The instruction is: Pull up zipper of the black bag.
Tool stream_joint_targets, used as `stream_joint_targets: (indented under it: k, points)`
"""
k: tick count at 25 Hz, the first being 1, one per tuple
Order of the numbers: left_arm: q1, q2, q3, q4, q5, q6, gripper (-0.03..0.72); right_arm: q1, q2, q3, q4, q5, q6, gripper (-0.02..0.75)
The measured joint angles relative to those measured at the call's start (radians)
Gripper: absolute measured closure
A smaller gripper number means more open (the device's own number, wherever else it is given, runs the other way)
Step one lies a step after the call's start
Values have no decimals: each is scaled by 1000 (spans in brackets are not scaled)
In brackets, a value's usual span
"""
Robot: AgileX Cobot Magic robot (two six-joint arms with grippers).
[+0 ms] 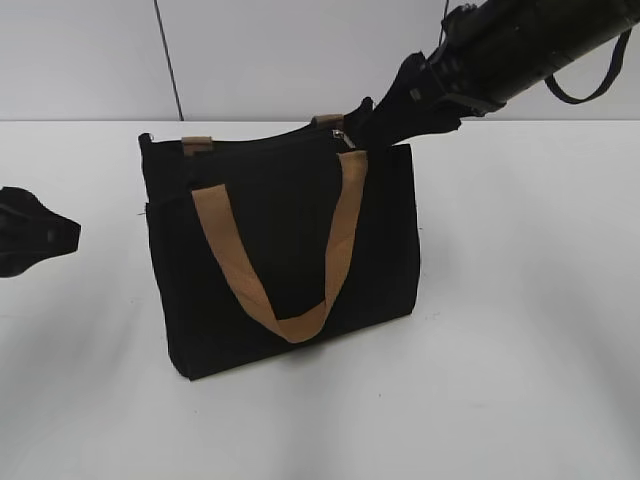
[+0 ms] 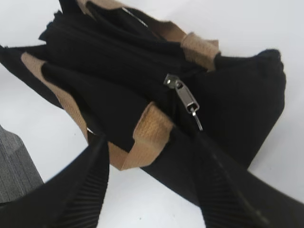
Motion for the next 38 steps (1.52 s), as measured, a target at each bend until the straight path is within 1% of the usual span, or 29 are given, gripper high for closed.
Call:
stream_joint_targets:
  k: [3,7,11,16,19,22,24,28,32,35,38]
  points:
    - [0,-13,-58,-13,121,0,276,27,-23,10,-114,5,107,304]
    - [0,-60,-91,-48,223,0,274,30,-83,74,-188,7,182,304]
    - [0,-134,-92,-58,341,0,274,30,-190,168,-194,2,194,304]
    - [0,-280,-92,-46,429,0,274,30,-359,313,-195,2,230,304]
    - [0,-383,-92,-20,506,-12,274,30,-507,423,-196,-8,269,304]
    - [0,-459,-92,-20,598,-17,274,30,-666,517,-196,-32,313,304]
    - [0,-516,-92,-20,627,-18,274,30,-770,572,-197,-51,348,304]
    - [0,-634,-92,31,654,-19,274,30,-1004,670,-231,-61,449,304]
    - [0,-745,-92,65,681,-22,274,30,-1198,730,-341,-58,617,307]
    - [0,-817,-82,66,701,-22,274,30,-1337,740,-476,-38,760,317]
    - [0,-882,-45,65,707,-23,274,30,-1448,742,-611,19,866,319]
